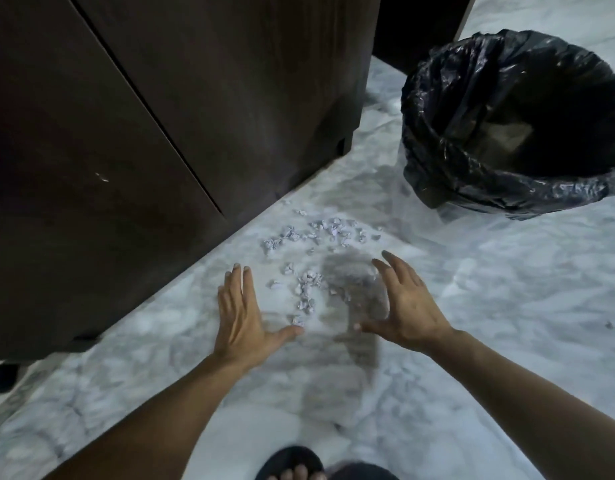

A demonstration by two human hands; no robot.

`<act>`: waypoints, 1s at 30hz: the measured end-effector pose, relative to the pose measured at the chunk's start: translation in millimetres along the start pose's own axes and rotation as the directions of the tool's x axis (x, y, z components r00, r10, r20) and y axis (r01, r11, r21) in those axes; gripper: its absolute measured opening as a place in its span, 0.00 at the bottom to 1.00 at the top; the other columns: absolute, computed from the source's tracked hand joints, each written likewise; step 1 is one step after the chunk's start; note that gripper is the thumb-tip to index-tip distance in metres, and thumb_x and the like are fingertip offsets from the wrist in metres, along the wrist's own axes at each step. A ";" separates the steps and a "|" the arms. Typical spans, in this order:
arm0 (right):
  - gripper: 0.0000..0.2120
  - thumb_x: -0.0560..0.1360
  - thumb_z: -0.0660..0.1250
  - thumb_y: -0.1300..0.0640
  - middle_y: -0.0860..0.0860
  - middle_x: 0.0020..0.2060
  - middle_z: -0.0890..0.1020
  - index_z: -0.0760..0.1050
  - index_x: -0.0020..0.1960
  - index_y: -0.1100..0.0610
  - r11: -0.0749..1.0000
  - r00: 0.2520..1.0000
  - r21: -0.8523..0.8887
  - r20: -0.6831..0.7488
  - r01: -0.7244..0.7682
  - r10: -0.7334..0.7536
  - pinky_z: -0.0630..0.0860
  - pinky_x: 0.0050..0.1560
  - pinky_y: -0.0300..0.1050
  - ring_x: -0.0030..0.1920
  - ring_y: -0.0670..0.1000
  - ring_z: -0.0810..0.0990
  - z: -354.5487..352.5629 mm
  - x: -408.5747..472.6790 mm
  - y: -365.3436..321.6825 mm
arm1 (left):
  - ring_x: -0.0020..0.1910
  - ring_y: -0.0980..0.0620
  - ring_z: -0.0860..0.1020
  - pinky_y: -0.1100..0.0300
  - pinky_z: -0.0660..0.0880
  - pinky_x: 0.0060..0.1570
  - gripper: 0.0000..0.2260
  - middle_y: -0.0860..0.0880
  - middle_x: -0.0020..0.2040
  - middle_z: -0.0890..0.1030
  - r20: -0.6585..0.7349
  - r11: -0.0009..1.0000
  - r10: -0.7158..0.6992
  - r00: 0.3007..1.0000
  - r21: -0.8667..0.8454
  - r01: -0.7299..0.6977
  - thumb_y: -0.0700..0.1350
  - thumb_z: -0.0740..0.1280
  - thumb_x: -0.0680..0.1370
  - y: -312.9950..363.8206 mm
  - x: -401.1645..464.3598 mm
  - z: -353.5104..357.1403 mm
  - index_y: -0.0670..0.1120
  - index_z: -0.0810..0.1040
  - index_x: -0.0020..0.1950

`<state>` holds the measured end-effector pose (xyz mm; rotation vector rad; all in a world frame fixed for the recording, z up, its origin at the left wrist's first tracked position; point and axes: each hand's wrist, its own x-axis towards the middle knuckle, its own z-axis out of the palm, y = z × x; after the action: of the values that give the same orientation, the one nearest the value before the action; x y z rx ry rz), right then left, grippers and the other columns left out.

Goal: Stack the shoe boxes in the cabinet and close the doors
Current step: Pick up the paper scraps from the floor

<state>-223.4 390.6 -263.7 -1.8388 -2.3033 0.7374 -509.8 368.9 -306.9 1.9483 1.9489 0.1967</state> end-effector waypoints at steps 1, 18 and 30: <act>0.61 0.60 0.71 0.28 0.56 0.78 0.45 0.46 0.79 0.56 0.999 0.999 -0.043 0.039 -0.030 0.031 0.49 0.77 0.54 0.78 0.57 0.46 5.7 -2.0 3.2 | 0.78 0.45 0.37 0.47 0.39 0.76 0.65 0.43 0.79 0.39 0.020 1.000 -0.003 1.000 -0.010 0.003 0.83 0.56 0.57 0.2 -2.4 4.6 0.40 0.40 0.78; 0.62 0.61 0.47 0.16 0.61 0.78 0.47 0.46 0.78 0.61 0.940 0.994 -0.341 0.096 -0.010 0.045 0.40 0.72 0.64 0.77 0.63 0.47 55.4 -3.7 1.7 | 0.78 0.39 0.44 0.47 0.42 0.75 0.54 0.34 0.78 0.47 -0.045 0.997 0.034 0.998 0.065 -0.031 0.77 0.49 0.70 25.0 31.9 32.5 0.34 0.48 0.78; 0.63 0.60 0.49 0.16 0.61 0.76 0.35 0.35 0.78 0.57 0.978 0.999 -0.207 -0.030 -0.021 0.015 0.39 0.76 0.59 0.76 0.61 0.33 33.4 85.3 7.0 | 0.78 0.40 0.41 0.47 0.41 0.76 0.51 0.36 0.78 0.44 -0.142 0.999 0.030 0.989 0.037 -0.025 0.75 0.53 0.70 18.3 87.0 28.5 0.37 0.47 0.78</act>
<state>-252.0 461.8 -314.4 -1.9414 -2.4304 0.4852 -479.9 450.6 -340.8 2.0351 2.0282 0.3185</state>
